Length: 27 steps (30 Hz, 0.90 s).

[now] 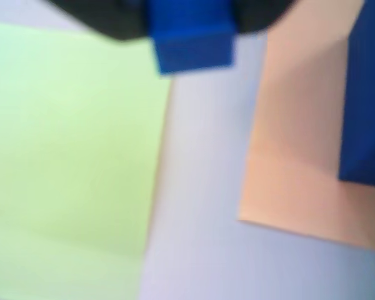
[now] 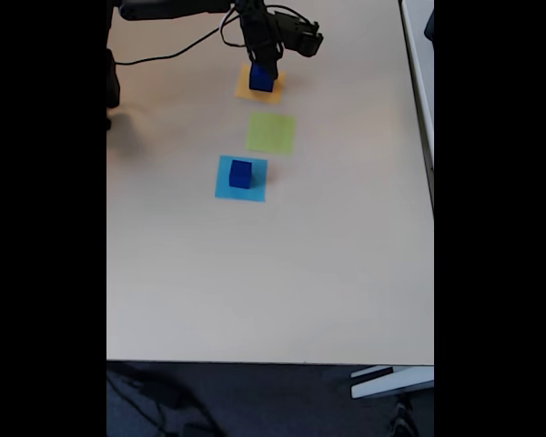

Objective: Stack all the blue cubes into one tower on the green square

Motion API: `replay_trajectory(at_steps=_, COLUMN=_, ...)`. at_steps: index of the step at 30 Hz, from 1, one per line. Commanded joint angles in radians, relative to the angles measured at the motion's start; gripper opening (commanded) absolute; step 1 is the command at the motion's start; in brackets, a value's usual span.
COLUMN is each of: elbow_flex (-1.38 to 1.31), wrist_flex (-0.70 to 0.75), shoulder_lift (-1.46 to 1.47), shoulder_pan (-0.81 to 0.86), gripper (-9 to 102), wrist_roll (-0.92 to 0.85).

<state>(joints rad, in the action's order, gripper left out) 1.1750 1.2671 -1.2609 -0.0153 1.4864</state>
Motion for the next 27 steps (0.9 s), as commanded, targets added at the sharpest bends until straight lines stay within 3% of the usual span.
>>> replay_trajectory(at_steps=1, elbow_flex=0.012, wrist_flex=-0.051, shoulder_lift=-0.072, shoulder_pan=0.043, gripper=1, wrist_roll=-0.002)
replay_trajectory(at_steps=27, elbow_flex=0.221, wrist_flex=-0.356, shoulder_lift=0.067, shoulder_pan=0.118, gripper=1, wrist_roll=0.049)
